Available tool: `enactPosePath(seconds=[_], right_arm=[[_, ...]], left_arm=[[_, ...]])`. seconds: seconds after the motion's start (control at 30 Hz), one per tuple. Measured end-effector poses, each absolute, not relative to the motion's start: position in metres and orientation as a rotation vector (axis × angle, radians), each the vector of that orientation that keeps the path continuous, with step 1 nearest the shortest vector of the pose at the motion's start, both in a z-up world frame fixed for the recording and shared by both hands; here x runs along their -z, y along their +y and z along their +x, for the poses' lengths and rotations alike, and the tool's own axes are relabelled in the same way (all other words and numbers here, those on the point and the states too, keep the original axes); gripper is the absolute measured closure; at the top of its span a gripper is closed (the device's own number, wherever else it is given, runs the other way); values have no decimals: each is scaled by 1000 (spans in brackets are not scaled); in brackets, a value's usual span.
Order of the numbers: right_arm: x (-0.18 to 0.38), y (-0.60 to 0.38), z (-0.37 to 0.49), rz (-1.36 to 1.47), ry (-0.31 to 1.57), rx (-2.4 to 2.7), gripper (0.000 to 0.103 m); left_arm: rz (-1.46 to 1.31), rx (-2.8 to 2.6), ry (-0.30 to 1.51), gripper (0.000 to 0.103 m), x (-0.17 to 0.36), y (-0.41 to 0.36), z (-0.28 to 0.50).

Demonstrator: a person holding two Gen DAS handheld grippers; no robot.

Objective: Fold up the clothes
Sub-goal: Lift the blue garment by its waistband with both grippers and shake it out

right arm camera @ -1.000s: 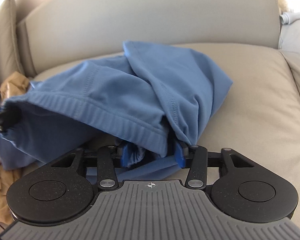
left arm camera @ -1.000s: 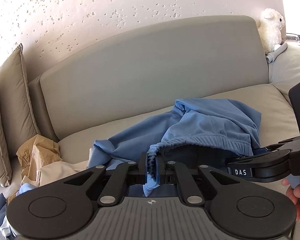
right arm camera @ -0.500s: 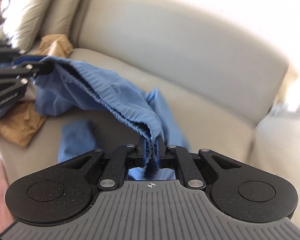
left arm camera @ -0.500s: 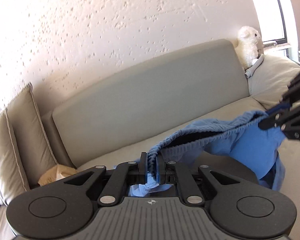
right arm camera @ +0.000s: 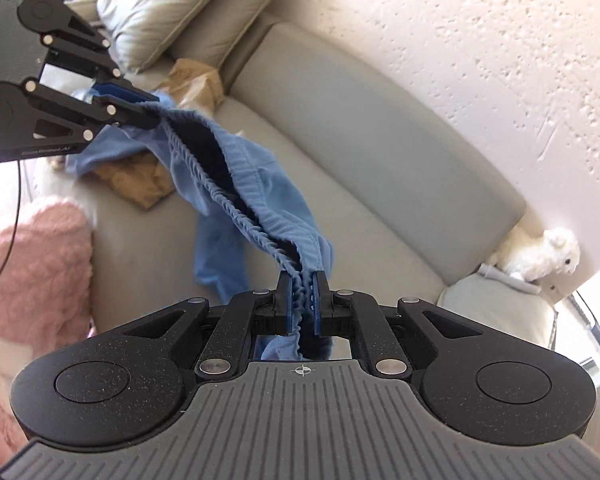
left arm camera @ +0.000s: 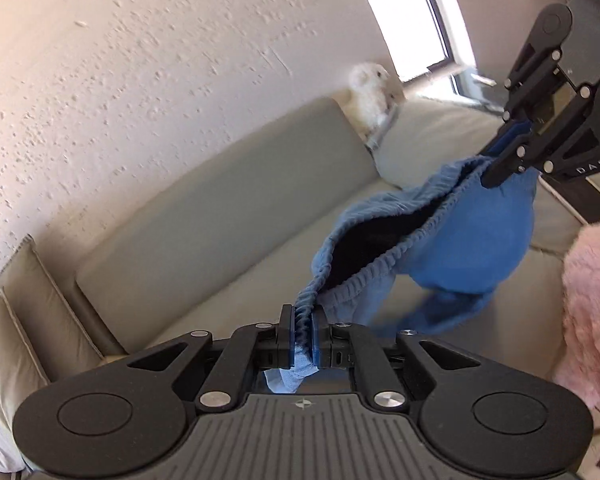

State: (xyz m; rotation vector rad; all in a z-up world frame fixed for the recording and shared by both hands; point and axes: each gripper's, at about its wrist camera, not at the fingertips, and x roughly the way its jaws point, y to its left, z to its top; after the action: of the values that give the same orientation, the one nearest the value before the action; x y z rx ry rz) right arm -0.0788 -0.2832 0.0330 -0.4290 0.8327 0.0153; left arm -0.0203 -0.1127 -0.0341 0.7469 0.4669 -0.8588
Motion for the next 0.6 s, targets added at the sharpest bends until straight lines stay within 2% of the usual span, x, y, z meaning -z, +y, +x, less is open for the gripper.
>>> enactPosePath(seconds=[0.17, 0.27, 0.4, 0.47, 0.53, 0.6], right_arm=[[69, -272, -85, -373, 972, -29, 94], [98, -261, -90, -424, 986, -18, 94], [102, -264, -96, -412, 961, 5, 94], [93, -272, -95, -354, 943, 19, 94], [87, -281, -93, -268, 928, 26, 94], [81, -287, -90, -201, 914, 30, 94]], left_arm=[[808, 836, 633, 94, 123, -114, -36], [833, 814, 591, 93, 143, -118, -45], [856, 803, 545, 85, 151, -124, -41], [856, 807, 552, 76, 151, -123, -36], [867, 801, 552, 63, 155, -126, -32], [882, 808, 561, 61, 158, -129, -33]])
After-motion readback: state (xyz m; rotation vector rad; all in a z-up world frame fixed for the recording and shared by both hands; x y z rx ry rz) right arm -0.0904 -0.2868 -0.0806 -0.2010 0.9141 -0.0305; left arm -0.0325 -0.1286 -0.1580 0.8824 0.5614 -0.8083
